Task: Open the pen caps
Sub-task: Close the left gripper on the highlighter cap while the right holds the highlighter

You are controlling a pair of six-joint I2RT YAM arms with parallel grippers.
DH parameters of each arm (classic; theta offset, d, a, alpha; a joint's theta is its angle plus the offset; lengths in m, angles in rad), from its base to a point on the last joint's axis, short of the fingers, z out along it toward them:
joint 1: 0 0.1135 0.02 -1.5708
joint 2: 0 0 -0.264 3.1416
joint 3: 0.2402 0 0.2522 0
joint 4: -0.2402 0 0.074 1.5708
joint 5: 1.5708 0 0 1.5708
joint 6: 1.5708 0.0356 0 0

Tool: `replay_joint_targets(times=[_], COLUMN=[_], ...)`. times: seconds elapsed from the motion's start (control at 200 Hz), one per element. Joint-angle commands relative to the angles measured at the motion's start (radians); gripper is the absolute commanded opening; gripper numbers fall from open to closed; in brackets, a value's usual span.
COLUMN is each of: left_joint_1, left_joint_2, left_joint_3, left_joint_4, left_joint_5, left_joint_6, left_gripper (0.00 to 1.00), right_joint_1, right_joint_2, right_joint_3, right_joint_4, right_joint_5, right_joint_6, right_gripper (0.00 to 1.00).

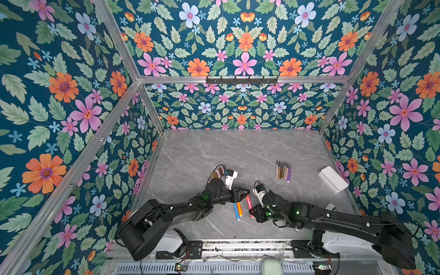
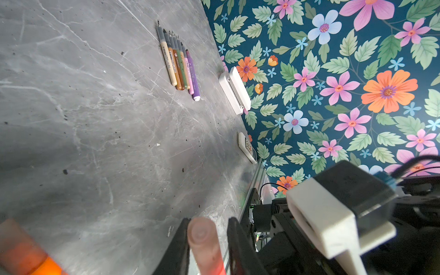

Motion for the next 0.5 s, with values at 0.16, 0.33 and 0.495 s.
replay_joint_targets(times=[0.16,0.33,0.495], left_joint_1=[-0.008,-0.015,-0.018], left_joint_2=[0.005,0.020,0.034], left_joint_3=[0.015,0.020,0.025], left_joint_4=[0.032,0.041,0.046], left_joint_5=[0.019,0.022,0.026], left_joint_6=[0.002,-0.004,-0.005], left_gripper=[0.27,0.27,0.27], right_joint_1=[0.000,0.000,0.001], right_joint_2=[-0.006,-0.008,-0.014], right_joint_3=[0.009,0.006,-0.001], right_joint_4=[-0.003,-0.003,-0.003], right_joint_5=[0.010,0.012,0.018], right_joint_6=[-0.011,-0.011,-0.008], right_gripper=[0.00,0.00,0.00])
